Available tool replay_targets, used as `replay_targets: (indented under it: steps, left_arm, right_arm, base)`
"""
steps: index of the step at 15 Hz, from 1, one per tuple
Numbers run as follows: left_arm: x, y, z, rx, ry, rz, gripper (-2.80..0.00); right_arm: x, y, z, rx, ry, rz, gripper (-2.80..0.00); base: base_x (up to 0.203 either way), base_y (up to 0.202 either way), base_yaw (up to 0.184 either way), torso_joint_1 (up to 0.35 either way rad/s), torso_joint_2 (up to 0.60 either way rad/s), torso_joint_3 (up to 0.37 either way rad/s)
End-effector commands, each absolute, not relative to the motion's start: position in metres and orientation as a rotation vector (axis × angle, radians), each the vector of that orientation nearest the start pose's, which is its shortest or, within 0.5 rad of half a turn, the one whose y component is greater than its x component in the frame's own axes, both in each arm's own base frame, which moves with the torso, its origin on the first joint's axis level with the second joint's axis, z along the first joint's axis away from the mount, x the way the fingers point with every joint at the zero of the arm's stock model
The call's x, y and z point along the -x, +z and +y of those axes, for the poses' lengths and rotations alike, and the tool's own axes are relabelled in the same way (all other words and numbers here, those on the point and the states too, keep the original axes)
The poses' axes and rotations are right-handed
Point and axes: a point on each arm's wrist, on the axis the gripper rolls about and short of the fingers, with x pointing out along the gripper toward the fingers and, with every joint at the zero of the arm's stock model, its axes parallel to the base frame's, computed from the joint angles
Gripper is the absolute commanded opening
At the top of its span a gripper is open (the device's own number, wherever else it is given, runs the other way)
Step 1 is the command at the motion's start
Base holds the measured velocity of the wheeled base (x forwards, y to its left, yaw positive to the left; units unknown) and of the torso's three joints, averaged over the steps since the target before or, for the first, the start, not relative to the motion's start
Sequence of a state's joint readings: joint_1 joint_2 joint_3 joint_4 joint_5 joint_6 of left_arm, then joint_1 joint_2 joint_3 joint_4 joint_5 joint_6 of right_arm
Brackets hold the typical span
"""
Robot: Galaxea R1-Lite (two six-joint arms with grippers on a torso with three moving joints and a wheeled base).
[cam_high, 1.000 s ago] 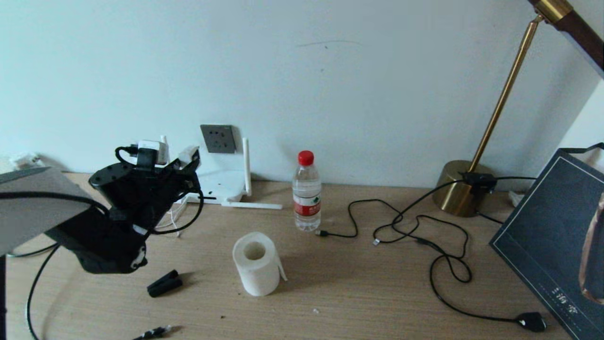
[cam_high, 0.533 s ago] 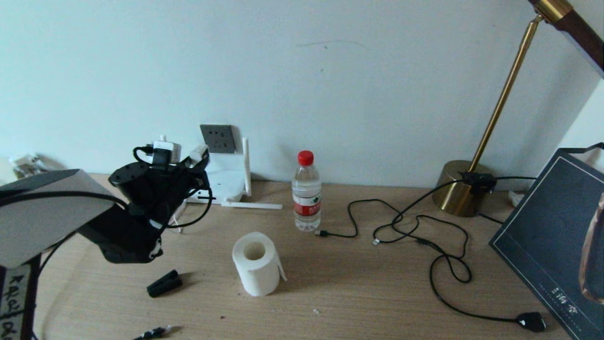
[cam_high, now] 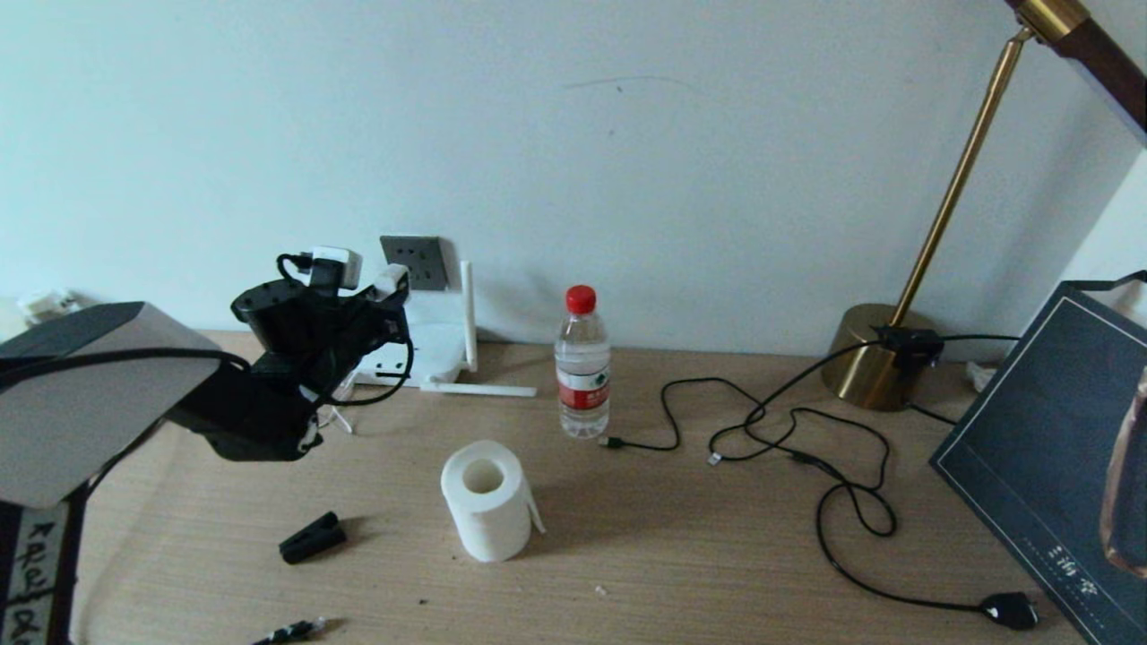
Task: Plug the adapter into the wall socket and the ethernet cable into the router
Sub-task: Align plug and socket, then plug plug into socket
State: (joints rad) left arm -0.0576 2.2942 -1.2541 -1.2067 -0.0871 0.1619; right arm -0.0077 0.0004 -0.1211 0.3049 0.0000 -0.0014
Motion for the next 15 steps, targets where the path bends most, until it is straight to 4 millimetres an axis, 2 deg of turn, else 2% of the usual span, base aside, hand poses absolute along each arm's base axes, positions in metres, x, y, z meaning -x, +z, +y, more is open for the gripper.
replay_targets:
  steps: [1, 4, 15]
  left_arm:
    - [-0.456, 0.137, -0.028, -0.160, -0.114, -0.201, -2.80]
    - [-0.457, 0.143, -0.028, -0.132, -0.093, -0.219, -2.80]
    - [-0.475, 0.135, -0.034, -0.115, -0.102, -0.217, -2.80]
  right_arm:
    - [0.035, 0.077, 0.000, 0.001, -0.008, 0.186, -2.80]
    - [0.035, 0.077, 0.000, 0.002, -0.007, 0.186, -2.80]
    - [0.035, 0.077, 0.000, 0.001, -0.008, 0.186, -2.80]
  base:
    - [0.000, 0.000, 0.000, 0.000, 0.00, 0.000]
    - [0.000, 0.000, 0.000, 0.000, 0.00, 0.000]
    - [0.000, 0.000, 0.000, 0.000, 0.00, 0.000]
